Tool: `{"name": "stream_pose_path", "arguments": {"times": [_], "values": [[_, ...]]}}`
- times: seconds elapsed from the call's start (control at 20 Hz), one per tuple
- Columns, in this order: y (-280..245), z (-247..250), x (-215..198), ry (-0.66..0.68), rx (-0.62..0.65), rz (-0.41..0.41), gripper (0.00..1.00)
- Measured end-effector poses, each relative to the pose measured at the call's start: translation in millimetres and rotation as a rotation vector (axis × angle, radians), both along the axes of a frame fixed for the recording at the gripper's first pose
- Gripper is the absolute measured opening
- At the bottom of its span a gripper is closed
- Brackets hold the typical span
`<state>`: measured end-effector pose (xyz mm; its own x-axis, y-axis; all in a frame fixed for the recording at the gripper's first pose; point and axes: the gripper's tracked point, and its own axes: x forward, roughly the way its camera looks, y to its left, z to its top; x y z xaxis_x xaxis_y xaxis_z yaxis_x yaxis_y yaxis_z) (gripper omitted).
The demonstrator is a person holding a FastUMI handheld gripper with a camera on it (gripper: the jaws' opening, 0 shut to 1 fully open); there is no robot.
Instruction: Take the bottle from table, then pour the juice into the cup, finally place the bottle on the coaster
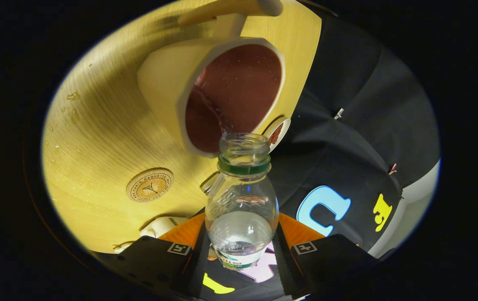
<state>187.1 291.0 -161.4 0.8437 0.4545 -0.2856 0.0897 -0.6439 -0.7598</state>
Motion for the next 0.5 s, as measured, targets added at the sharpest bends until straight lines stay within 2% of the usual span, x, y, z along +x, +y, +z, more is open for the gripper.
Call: {"name": "stream_pose_path", "arguments": {"times": [0.5], "values": [[17.8, 9.2, -3.3, -0.044, -0.044, 0.083, 0.73]]}}
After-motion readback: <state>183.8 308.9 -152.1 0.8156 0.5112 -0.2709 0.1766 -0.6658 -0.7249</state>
